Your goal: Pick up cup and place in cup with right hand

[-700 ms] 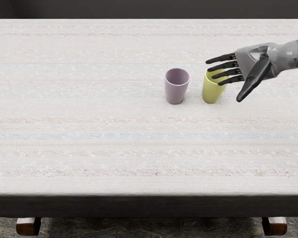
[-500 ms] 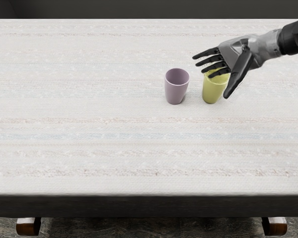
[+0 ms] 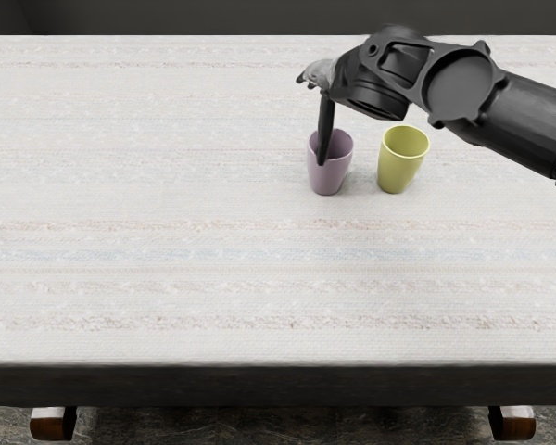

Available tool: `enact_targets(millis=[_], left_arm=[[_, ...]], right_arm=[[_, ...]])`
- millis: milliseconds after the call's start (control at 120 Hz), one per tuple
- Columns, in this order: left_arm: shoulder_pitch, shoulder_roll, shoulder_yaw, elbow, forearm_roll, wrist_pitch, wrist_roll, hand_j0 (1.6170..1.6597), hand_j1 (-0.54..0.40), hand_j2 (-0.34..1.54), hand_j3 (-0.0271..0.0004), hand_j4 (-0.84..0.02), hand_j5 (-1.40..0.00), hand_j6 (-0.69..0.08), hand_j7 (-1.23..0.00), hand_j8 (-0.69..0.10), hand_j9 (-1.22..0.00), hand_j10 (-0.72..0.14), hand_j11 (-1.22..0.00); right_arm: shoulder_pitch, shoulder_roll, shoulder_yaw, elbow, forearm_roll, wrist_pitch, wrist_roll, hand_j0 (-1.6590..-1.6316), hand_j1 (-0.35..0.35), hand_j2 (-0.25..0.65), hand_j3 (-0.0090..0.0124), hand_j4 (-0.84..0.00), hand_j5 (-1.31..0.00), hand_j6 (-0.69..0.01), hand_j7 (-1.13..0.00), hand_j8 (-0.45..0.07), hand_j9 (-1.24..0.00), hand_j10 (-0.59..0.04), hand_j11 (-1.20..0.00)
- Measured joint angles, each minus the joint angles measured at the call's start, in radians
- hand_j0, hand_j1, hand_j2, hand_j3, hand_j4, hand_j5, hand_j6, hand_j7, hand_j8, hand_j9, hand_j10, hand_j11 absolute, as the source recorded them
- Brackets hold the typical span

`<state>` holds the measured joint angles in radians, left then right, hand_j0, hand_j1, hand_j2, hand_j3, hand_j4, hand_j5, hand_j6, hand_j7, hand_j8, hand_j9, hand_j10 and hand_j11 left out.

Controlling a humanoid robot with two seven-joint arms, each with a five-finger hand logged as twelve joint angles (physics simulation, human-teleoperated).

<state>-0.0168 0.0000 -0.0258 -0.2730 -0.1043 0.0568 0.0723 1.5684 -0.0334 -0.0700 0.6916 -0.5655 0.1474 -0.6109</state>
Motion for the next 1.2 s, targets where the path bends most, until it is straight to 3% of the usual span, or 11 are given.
enact_targets(millis=[400, 792, 858, 883, 917, 942, 958, 975, 1025, 1108, 1200], left_arm=[[0.0, 0.0, 0.0, 0.0, 0.0, 0.0, 0.0, 1.6581, 0.344, 0.0, 0.0, -0.004, 0.0, -0.004, 0.0, -0.004, 0.0, -0.004, 0.0], [0.0, 0.0, 0.0, 0.0, 0.0, 0.0, 0.0, 1.6581, 0.344, 0.0, 0.0, -0.004, 0.0, -0.004, 0.0, -0.004, 0.0, -0.004, 0.0], [0.0, 0.0, 0.0, 0.0, 0.0, 0.0, 0.0, 1.6581, 0.344, 0.0, 0.0, -0.004, 0.0, -0.004, 0.0, -0.004, 0.0, -0.004, 0.0], [0.0, 0.0, 0.0, 0.0, 0.0, 0.0, 0.0, 1.6581, 0.344, 0.0, 0.0, -0.004, 0.0, -0.004, 0.0, -0.004, 0.0, -0.004, 0.0], [0.0, 0.0, 0.0, 0.0, 0.0, 0.0, 0.0, 1.6581, 0.344, 0.0, 0.0, -0.004, -0.01, -0.004, -0.01, -0.004, -0.01, -0.004, -0.01], [0.0, 0.0, 0.0, 0.0, 0.0, 0.0, 0.0, 1.6581, 0.344, 0.0, -0.0001, -0.004, -0.01, -0.004, -0.01, -0.004, -0.01, -0.004, -0.01], [0.0, 0.0, 0.0, 0.0, 0.0, 0.0, 0.0, 1.6581, 0.344, 0.0, -0.0001, -0.004, -0.01, -0.004, -0.01, -0.004, -0.01, -0.004, -0.01], [0.0, 0.0, 0.0, 0.0, 0.0, 0.0, 0.0, 1.6581, 0.344, 0.0, 0.0, -0.004, -0.01, -0.004, -0.01, -0.004, -0.01, -0.004, -0.01], [0.0, 0.0, 0.0, 0.0, 0.0, 0.0, 0.0, 1.658, 0.344, 0.0, 0.0, -0.004, 0.0, -0.004, 0.0, -0.004, 0.0, -0.004, -0.01], [0.0, 0.0, 0.0, 0.0, 0.0, 0.0, 0.0, 1.6581, 0.344, 0.0, 0.0, -0.004, 0.0, -0.004, 0.0, -0.004, 0.0, -0.004, 0.0], [0.0, 0.0, 0.0, 0.0, 0.0, 0.0, 0.0, 1.658, 0.344, 0.0, 0.0, -0.004, 0.0, -0.004, 0.0, -0.004, 0.0, -0.004, -0.01]], right_arm=[[-0.044, -0.034, -0.076, 0.152, -0.003, -0.241, 0.0, -1.6581, -0.319, -0.004, 0.0, -0.028, -0.03, -0.029, -0.03, -0.028, -0.03, -0.027, -0.03], [-0.12, -0.021, -0.091, 0.143, -0.028, -0.299, 0.0, -1.6581, -0.308, -0.006, 0.0, -0.037, -0.05, -0.038, -0.05, -0.037, -0.05, -0.036, -0.05], [-0.123, -0.017, -0.092, 0.143, -0.029, -0.299, 0.0, -1.6581, -0.212, -0.022, 0.0, -0.118, -0.15, -0.118, -0.15, -0.112, -0.15, -0.116, -0.15], [-0.124, -0.015, -0.092, 0.143, -0.03, -0.299, 0.0, -1.6581, -0.159, -0.031, 0.0002, -0.164, -0.2, -0.165, -0.21, -0.079, -0.2, -0.159, -0.21], [-0.125, -0.012, -0.092, 0.142, -0.033, -0.3, 0.0, -1.6577, -0.091, -0.041, -0.0033, -0.228, -0.27, -0.194, -0.28, -0.083, -0.27, -0.182, -0.28], [-0.125, -0.011, -0.092, 0.142, -0.034, -0.3, 0.0, -1.6576, -0.046, -0.05, -0.0003, -0.267, -0.31, -0.238, -0.33, -0.103, -0.32, -0.208, -0.32], [-0.125, -0.01, -0.092, 0.142, -0.035, -0.3, 0.0, -1.6575, -0.018, -0.055, -0.0023, -0.293, -0.34, -0.274, -0.36, -0.149, -0.34, -0.193, -0.35], [-0.125, -0.01, -0.092, 0.143, -0.036, -0.3, 0.0, -1.6577, 0.01, -0.062, 0.0011, -0.31, -0.36, -0.224, -0.39, -0.155, -0.37, -0.152, -0.38], [-0.125, -0.009, -0.092, 0.143, -0.037, -0.301, 0.0, -1.6576, 0.082, -0.074, -0.0006, -0.374, -0.44, -0.164, -0.46, -0.186, -0.44, -0.096, -0.46], [-0.126, -0.014, -0.086, 0.145, -0.035, -0.3, 0.0, -1.6573, 0.186, -0.094, -0.0017, -0.461, -0.55, -0.226, -0.58, -0.148, -0.55, -0.058, -0.56], [-0.126, -0.022, -0.077, 0.147, -0.027, -0.297, -0.001, -1.6554, 0.228, 0.003, 0.0, -0.529, -0.68, -0.214, -0.69, -0.105, -0.67, -0.026, -0.69]])
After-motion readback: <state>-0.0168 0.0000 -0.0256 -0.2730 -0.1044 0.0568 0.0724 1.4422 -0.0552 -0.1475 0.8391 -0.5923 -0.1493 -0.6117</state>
